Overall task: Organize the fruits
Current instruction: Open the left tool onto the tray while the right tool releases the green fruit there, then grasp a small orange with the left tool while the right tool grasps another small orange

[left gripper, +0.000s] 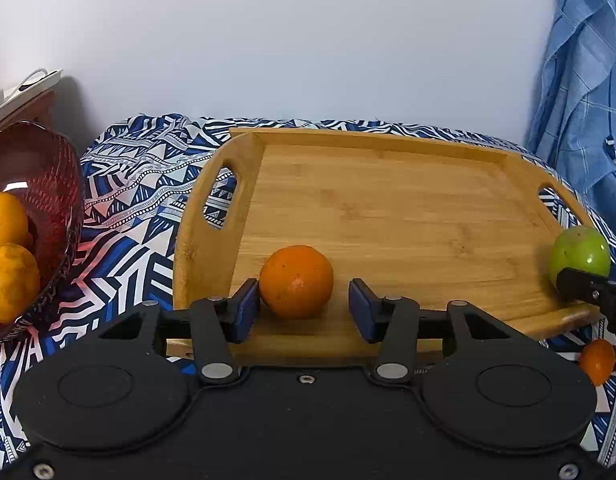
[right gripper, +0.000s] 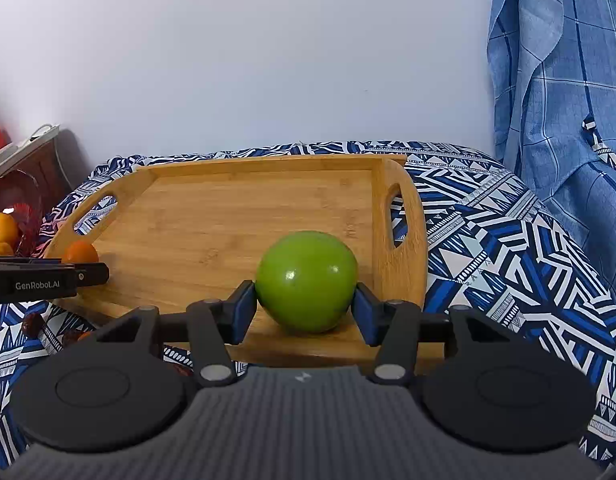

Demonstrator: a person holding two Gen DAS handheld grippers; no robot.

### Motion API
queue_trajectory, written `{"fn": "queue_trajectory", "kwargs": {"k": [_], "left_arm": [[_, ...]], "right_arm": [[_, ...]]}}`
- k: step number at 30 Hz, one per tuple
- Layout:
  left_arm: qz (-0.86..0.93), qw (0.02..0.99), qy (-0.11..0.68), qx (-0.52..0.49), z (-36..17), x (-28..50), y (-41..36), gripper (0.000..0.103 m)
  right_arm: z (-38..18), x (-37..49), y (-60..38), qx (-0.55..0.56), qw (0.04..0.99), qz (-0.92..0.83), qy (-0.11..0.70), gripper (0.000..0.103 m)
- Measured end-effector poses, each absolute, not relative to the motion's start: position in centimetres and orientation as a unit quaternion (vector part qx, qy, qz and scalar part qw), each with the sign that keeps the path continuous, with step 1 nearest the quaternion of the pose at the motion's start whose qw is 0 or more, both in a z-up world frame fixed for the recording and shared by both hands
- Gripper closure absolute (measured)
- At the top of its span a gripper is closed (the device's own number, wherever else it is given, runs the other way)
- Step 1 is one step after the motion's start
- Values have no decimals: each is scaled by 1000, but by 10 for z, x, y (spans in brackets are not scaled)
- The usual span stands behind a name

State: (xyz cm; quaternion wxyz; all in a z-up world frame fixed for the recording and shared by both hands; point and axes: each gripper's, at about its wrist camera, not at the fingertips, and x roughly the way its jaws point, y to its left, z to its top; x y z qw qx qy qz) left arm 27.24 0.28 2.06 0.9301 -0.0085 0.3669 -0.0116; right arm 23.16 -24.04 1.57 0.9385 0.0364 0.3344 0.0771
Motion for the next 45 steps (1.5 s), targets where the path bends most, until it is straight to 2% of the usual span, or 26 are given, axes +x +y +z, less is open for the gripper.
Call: {"fn": "queue_trajectory", "kwargs": {"k": [5,7,9,11,12,17,30,37,45], "left_arm": [[-13,932,362,-8,23,270,2,49],[-15,932,361,-7,24,268,2,46],[-14,933,361,-4,24,267,1,39],[-11,933,359,-4,26,264,2,20],[-10,934,357,-5,27,263,2,18],[-12,939,344,-9,35,257,5,12],[-32,943,331,-13,46,230,-2,8],[-35,946,323,-3,46,205,-3,3],[-43,948,316,1,40,182,-12,1]], "right_arm": [[15,231,-241,35,938,77,335,45],[15,231,-241,36,938,77,335,42],[15,230,-241,36,938,77,336,34],[16,229,-241,31,938,77,336,33],[16,229,-241,27,939,76,335,32],[18,227,-242,25,939,76,334,28],[26,216,-249,44,941,74,326,19],[25,201,-249,47,940,79,330,19],[21,174,-236,-16,946,69,317,19]]}}
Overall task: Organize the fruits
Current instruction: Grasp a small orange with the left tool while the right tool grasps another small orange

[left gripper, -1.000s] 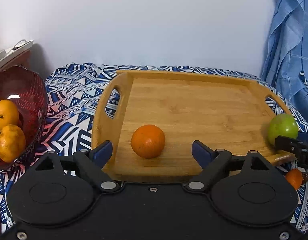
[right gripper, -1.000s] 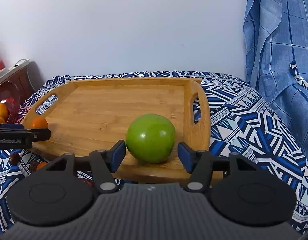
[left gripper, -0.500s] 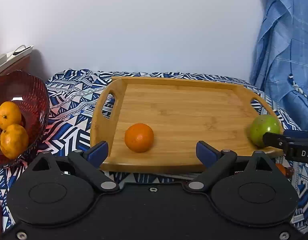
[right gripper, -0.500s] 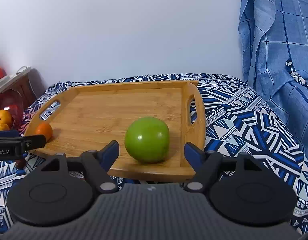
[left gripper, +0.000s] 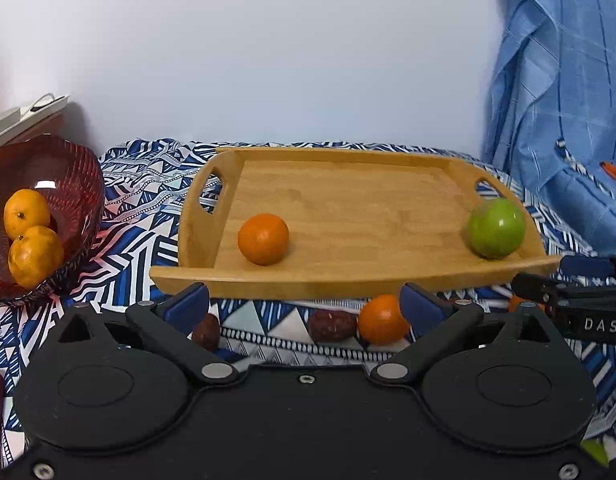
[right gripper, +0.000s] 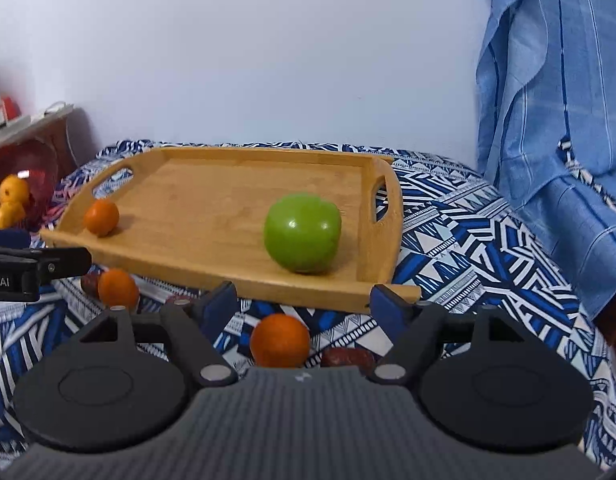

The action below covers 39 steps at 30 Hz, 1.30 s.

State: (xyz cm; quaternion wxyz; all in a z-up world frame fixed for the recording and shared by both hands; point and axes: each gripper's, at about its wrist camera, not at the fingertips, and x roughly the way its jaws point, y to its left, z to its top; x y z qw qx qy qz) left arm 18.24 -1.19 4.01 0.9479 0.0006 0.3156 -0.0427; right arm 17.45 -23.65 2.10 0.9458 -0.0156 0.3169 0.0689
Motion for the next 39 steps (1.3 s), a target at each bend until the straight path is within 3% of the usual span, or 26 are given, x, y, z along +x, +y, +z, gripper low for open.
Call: {"fn": "queue_trajectory", "kwargs": {"k": [6,13,18,39], "left_arm": [[-51,949,309,34,32,168,-23,18],[-72,948,309,24,34,165,-29,46],[-91,947,305,39,32,162,-38,51],[-103,945,308,46,19,171,-53,59]], "right_arm": [[18,166,-234,-8,944,77,320,21],[17,162,-232,-8,942,86,324,32],[15,161,-236,5,937,91,337,50],[10,159,-226,-39,935,97,338,60]]}}
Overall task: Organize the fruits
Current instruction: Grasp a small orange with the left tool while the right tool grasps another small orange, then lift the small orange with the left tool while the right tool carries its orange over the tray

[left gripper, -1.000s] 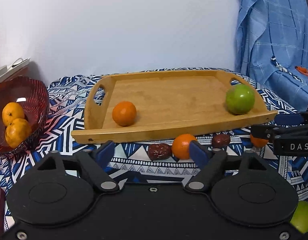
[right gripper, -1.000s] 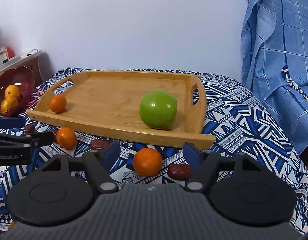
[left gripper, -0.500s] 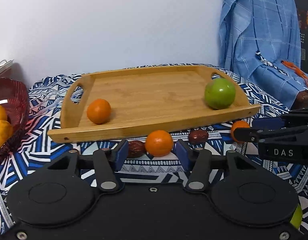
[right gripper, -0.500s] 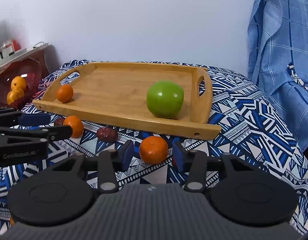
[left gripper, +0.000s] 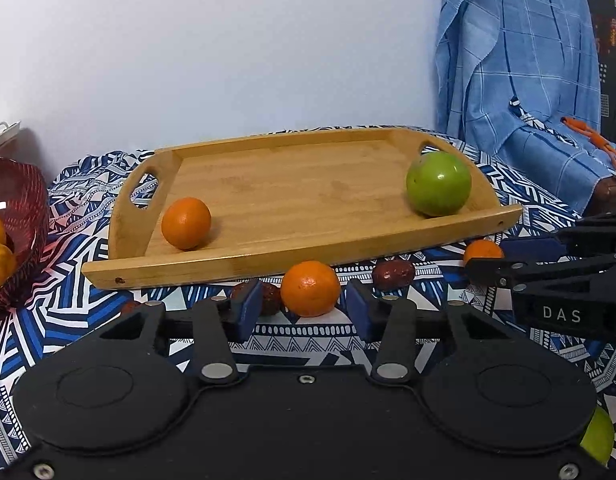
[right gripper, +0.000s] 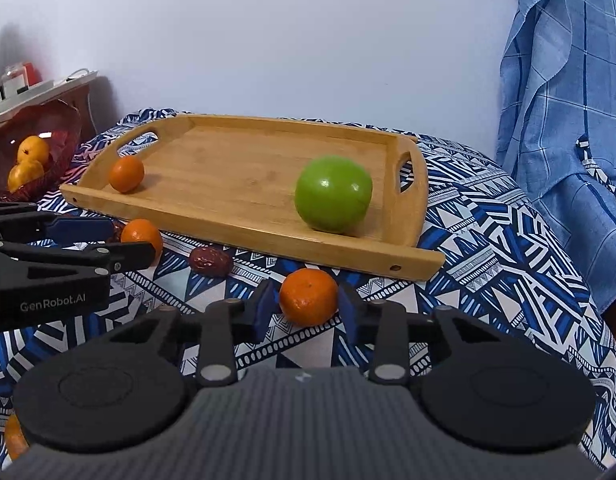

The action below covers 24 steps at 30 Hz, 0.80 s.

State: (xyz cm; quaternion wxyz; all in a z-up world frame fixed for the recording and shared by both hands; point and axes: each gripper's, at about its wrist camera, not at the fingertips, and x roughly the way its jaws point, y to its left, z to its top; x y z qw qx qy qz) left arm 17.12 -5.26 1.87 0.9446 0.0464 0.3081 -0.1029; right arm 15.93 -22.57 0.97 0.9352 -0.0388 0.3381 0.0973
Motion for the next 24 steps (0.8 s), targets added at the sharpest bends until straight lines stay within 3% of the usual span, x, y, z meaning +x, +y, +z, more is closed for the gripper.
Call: {"fn": "queue_trajectory", "kwargs": {"k": [4,24], "left_arm": [[-116,944,305,50,20,167,-55,65],[-87,947,301,64,9,181,-57,68]], "right_arm": [[9,159,-225,-42,936,94,337,62],[6,166,-221,-53,940,90,325,65]]}}
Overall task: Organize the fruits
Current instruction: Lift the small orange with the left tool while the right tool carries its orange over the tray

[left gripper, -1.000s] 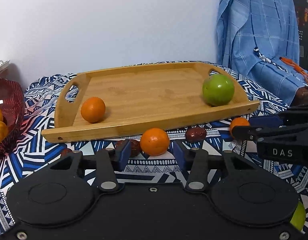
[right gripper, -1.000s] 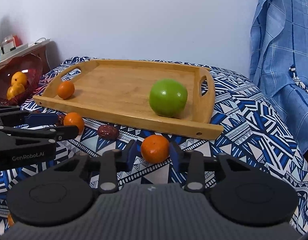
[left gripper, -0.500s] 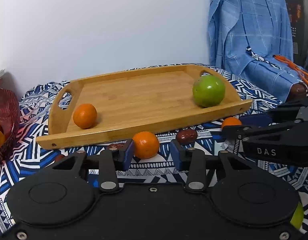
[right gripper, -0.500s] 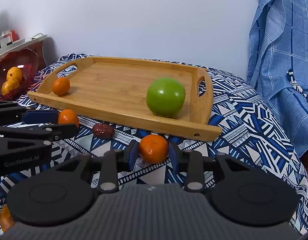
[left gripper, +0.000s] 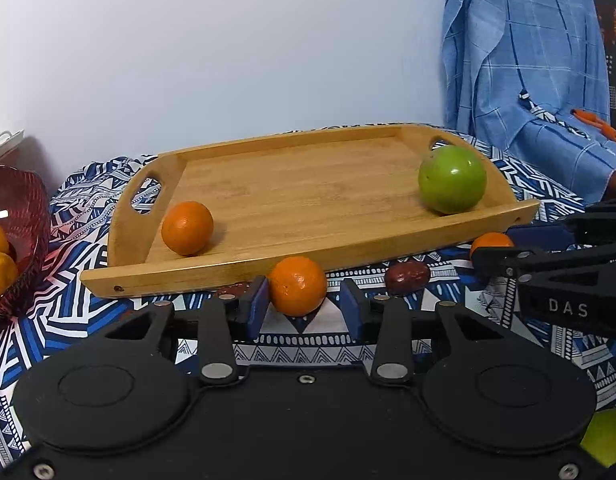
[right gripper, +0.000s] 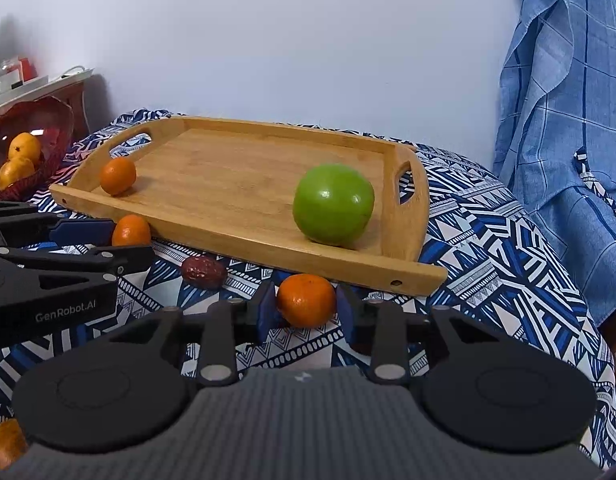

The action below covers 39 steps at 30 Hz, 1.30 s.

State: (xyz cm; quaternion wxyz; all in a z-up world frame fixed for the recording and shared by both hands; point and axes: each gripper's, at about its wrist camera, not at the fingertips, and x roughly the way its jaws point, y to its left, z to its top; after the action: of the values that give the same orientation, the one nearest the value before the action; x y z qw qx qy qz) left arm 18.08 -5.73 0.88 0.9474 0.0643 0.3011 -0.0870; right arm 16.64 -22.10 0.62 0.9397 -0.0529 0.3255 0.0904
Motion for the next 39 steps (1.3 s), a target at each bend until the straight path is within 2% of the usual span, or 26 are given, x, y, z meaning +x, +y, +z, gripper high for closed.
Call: {"fn": "queue_trajectory", "kwargs": {"k": [2,18,25,32,39], "left_arm": [[-83,948,298,67,9,181,-57,73],[-92,955,274,60,25,173,-54,74],[-87,959,265,53,36,182,-50,74],[-61,965,254,25,60,221,-38,74],[-30,953,301,-14,64,282,-13,74]], "right_arm": [[6,166,-221,-54,940,90,325,66],[17,162,-220,-31,950,97,294,67],[36,166,-221,-8,962,105,254,67],[60,196,-234,25,969,87,230,67],[57,243,-256,66,958,65,272,67]]}}
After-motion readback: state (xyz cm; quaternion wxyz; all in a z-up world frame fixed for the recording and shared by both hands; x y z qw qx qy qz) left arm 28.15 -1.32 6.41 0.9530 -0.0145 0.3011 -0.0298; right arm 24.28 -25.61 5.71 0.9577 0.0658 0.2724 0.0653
